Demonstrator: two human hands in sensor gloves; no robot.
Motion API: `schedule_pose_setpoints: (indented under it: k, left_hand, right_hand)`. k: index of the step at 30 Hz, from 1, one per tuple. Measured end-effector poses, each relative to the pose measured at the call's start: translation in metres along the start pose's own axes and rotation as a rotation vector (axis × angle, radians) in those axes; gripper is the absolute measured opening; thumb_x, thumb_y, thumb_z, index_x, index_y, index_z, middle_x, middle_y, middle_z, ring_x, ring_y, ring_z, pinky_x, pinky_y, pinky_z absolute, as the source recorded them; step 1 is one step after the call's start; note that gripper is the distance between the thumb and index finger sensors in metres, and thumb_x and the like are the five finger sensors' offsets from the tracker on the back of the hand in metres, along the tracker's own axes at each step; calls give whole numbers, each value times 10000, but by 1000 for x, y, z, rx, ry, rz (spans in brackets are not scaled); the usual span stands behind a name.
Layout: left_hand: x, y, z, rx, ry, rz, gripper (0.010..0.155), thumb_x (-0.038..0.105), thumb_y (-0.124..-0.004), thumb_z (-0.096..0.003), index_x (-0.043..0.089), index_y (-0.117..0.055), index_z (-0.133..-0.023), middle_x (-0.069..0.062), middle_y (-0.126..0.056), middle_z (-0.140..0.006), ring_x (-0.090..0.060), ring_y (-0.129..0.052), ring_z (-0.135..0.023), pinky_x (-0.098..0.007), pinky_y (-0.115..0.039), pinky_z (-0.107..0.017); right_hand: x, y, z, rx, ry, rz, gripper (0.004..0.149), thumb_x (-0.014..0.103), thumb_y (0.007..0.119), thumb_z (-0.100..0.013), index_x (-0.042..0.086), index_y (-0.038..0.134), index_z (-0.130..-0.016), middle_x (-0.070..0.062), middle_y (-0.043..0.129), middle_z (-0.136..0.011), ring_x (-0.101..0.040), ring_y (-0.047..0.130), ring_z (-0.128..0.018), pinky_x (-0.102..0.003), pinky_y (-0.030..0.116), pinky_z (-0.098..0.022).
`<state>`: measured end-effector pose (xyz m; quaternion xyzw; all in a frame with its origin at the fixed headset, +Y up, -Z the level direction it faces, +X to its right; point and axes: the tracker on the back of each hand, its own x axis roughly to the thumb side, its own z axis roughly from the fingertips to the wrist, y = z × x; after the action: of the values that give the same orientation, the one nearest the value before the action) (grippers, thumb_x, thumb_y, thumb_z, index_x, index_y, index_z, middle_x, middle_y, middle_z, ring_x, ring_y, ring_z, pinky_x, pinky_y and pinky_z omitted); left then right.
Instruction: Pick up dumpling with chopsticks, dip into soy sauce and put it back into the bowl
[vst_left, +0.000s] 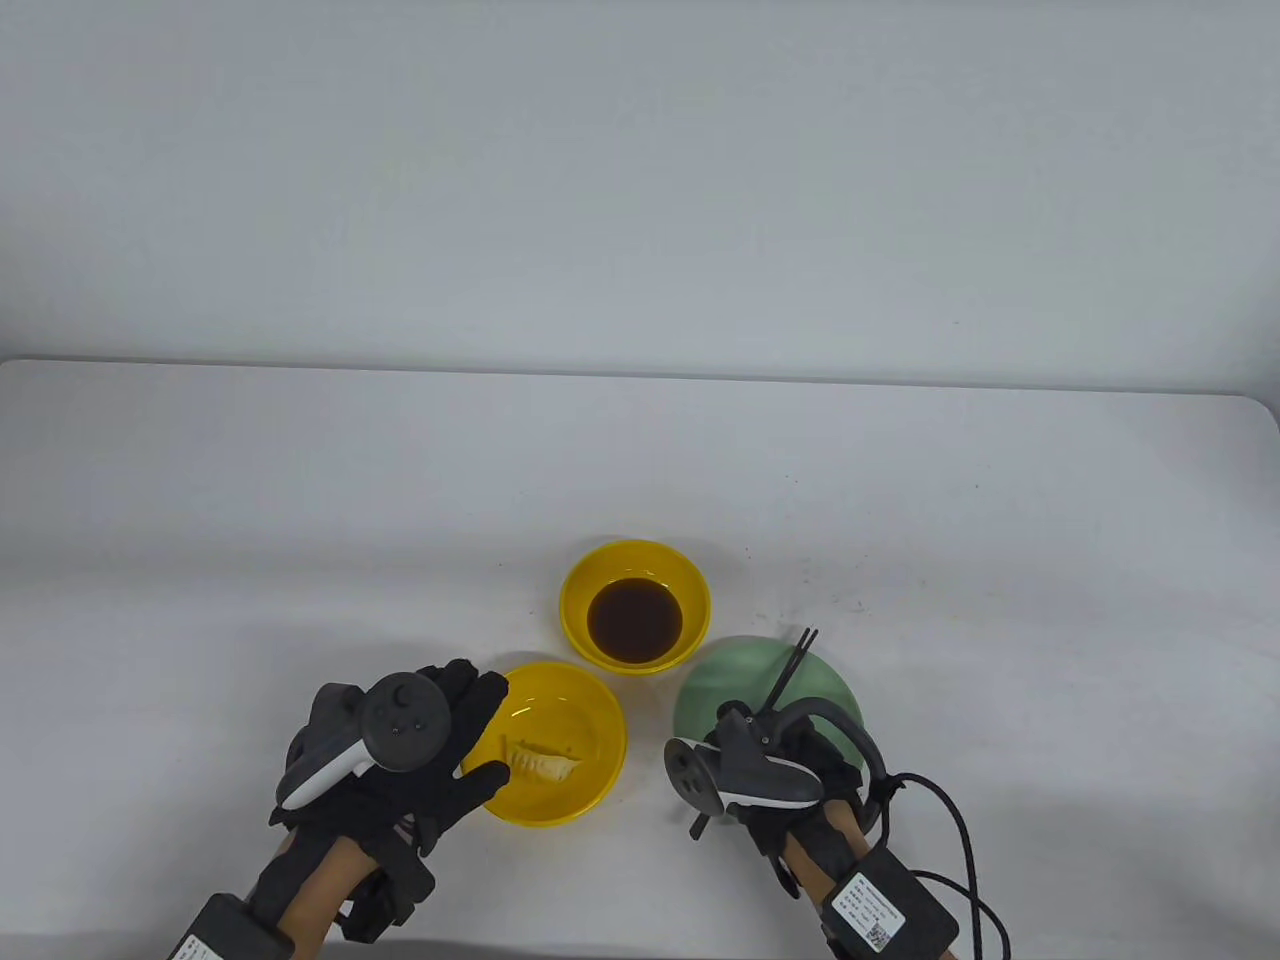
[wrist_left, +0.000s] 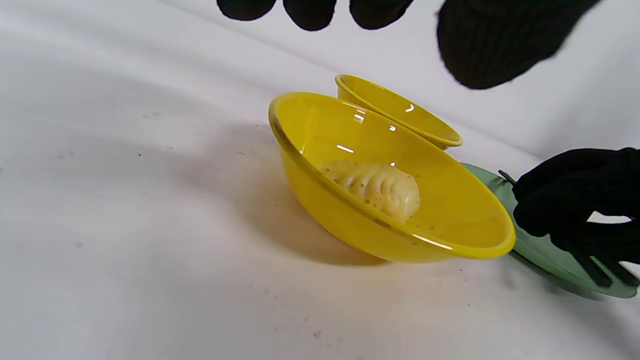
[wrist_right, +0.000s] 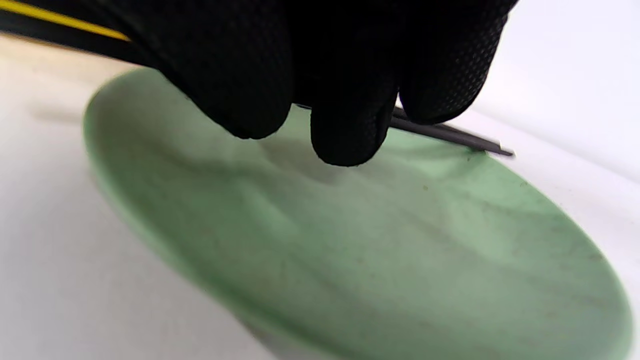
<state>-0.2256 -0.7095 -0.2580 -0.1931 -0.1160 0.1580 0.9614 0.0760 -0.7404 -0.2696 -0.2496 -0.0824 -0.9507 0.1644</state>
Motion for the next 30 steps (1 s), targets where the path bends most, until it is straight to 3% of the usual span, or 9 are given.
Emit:
schedule_pose_setpoints:
  k: [6,10,15,19,24,30]
  left_hand:
    - [-1,0,0,-1,3,4,823,632,-701,-439,460,-282,-1127,79,-242,-1235,-341,-278,-1204,-613,-249,-845]
    - [-1,0,0,-2,3,4,822,632,-703,-438,460,-289,-1127,71,-249,-1236,-344,-293,-1202,-614,-262,-844]
    - [-1,1,0,-5,6,6,820,631,-702,-439,457,-294,-1128,64,-254,-1237,-346,-300,-1202,-616,-268,-844]
    - [-1,1,0,-8,8,6,819,630,-704,-438,456,-298,-1128,61,-261,-1237,-349,-310,-1201,-618,-274,-842]
    - [-1,1,0,-9,7,8,819,631,-703,-438,456,-299,-1129,71,-263,-1236,-346,-315,-1202,-617,-278,-843]
    - [-2,2,0,-5,5,13,819,631,-702,-438,456,-297,-1128,70,-259,-1237,-348,-322,-1201,-618,-280,-843]
  right_hand:
    - [-17,-36,29,-278,-25,-174,435,217,922,-421,194,803,-839,-153,753,-894,-228,1003,-591,-479,828,-541]
    - [-30,-57,50,-501,-59,-262,425,251,939,-420,229,821,-827,-122,850,-805,-181,1053,-453,-448,892,-458]
    - [-54,-64,67,-730,-130,-619,423,309,924,-434,203,823,-831,-137,915,-725,-138,1086,-359,-420,942,-384]
    - [-68,-59,71,-833,-153,-889,407,352,894,-452,173,837,-813,-166,932,-687,-132,1107,-317,-414,970,-351]
    - [-75,-48,64,-829,-211,-1242,392,335,870,-470,150,841,-814,-208,935,-678,-157,1118,-319,-430,972,-351]
    - [-54,-27,39,-655,-228,-1489,402,323,864,-473,135,824,-826,-233,898,-718,-192,1122,-372,-449,964,-386]
